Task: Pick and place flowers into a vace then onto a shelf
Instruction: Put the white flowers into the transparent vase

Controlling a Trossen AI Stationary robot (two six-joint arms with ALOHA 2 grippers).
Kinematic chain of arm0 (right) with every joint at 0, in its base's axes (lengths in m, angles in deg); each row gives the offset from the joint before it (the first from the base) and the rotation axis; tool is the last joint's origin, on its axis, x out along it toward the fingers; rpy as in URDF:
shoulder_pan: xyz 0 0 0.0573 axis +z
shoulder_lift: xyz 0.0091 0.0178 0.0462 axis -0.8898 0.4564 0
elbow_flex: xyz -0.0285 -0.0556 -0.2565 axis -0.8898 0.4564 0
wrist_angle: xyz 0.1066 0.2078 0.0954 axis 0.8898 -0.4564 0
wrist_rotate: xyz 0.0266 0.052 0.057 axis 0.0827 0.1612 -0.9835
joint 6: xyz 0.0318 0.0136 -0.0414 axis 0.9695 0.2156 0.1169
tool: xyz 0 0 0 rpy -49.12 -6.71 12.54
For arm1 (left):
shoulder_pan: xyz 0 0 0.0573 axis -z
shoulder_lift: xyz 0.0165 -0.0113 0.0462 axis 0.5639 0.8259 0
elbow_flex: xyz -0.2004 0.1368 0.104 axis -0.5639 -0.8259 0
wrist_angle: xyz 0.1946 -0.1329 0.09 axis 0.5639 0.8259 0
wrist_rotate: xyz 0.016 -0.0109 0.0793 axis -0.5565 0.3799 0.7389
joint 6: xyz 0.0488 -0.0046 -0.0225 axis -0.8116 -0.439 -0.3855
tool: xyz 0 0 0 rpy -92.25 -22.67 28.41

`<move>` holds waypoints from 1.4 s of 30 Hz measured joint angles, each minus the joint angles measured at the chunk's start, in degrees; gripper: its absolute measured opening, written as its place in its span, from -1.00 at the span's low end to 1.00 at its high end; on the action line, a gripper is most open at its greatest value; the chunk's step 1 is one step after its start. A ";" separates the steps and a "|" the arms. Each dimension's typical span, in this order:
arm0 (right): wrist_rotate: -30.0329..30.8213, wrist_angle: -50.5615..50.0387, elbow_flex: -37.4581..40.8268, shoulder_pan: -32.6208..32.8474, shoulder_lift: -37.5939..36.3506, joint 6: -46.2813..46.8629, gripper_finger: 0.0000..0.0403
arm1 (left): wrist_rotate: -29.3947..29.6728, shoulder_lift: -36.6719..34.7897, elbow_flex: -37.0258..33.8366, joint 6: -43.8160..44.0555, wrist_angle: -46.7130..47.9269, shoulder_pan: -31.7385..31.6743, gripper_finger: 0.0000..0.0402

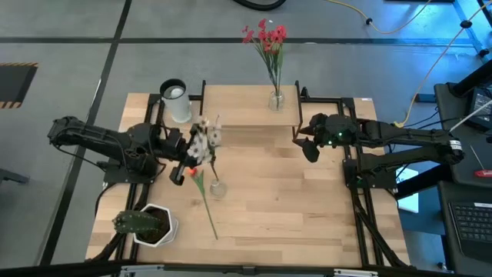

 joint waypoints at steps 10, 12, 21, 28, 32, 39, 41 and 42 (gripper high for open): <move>-0.02 0.76 0.00 -0.01 0.00 1.00 0.25 | -1.55 -0.26 -7.07 -2.93 -6.48 2.01 -0.96; -0.03 1.06 0.00 0.01 0.00 2.27 0.25 | -1.29 -0.58 -8.19 -3.34 -6.75 2.08 -0.96; -0.04 2.73 0.00 0.01 0.00 3.83 0.25 | 0.85 -1.17 -12.19 -3.91 -8.84 1.87 -0.96; -0.04 3.80 0.00 0.01 0.00 3.85 0.25 | 2.73 -4.14 -15.00 -4.09 -8.69 1.89 -0.96; -0.04 4.55 0.00 0.01 0.00 3.77 0.25 | 5.50 -4.30 -17.18 -4.07 -9.05 1.89 -0.96; -0.04 5.53 0.00 0.01 0.00 3.72 0.25 | 6.77 -4.27 -19.46 -4.41 -9.23 1.89 -0.96; -0.04 5.61 0.00 0.01 0.00 3.68 0.25 | 6.69 -4.27 -20.03 -4.92 -9.34 1.89 -0.96; -0.03 5.64 0.00 0.00 0.00 3.68 0.25 | 6.69 -4.27 -20.41 -5.05 -9.23 1.89 -0.96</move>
